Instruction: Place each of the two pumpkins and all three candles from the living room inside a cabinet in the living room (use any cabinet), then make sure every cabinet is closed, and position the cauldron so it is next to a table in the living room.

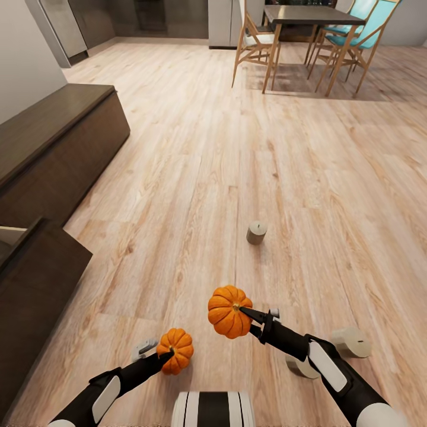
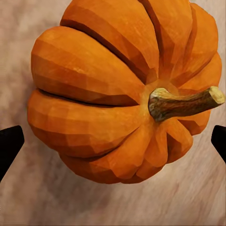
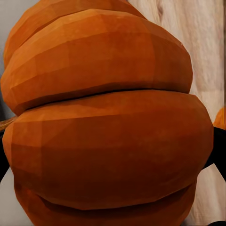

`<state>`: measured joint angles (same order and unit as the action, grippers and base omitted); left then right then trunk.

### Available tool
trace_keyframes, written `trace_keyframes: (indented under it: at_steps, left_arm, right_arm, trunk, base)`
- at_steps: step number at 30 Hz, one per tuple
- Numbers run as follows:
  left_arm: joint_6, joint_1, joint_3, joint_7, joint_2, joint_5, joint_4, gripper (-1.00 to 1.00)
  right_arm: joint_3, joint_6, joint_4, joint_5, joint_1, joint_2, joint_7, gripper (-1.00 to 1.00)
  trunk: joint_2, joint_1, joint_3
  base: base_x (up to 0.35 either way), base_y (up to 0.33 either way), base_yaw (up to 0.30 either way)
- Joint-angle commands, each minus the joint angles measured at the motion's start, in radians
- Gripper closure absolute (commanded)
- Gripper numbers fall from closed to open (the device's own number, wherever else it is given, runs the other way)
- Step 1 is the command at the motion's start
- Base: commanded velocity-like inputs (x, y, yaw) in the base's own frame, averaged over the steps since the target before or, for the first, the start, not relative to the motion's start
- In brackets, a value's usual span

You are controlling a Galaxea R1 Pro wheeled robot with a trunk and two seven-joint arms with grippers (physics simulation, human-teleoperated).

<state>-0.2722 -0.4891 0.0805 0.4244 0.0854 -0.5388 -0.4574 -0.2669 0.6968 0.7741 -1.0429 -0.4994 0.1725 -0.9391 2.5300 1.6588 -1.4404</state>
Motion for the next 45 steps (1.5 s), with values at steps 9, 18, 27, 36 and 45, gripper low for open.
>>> trace_keyframes:
  at_steps: [9,18,27,36,45]
  left_arm:
    - [0.028,0.0,0.006,-0.001,0.0,-0.01,0.001,-1.0]
    - [0.035,0.0,0.005,-0.001,0.0,-0.012,0.005,-1.0]
    - [0.103,0.0,-0.001,-0.001,0.002,-0.017,0.025,-1.0]
    - [0.107,0.0,-0.002,-0.001,0.001,-0.017,0.026,-1.0]
    - [0.107,0.0,-0.002,0.0,-0.001,-0.018,0.026,-1.0]
  right_arm:
    - [-0.006,0.008,0.0,-0.011,-0.001,0.001,0.002,1.0]
    - [-0.006,0.007,0.0,-0.011,-0.001,0.001,0.003,1.0]
    - [-0.008,0.006,-0.001,-0.011,-0.001,0.001,0.005,1.0]
    - [-0.008,0.006,-0.001,-0.011,-0.001,0.001,0.005,1.0]
    - [-0.008,0.006,0.0,-0.011,-0.001,0.001,0.005,1.0]
  trunk:
    - [0.001,0.002,-0.016]
    - [0.002,0.002,-0.024]
    - [0.003,0.005,-0.043]
    - [0.004,0.006,-0.055]
    - [0.004,0.007,-0.066]
  base:
    - [0.0,0.0,0.0]
    - [0.0,0.0,0.0]
    - [0.0,0.0,0.0]
    - [0.0,0.0,0.0]
    - [0.0,0.0,0.0]
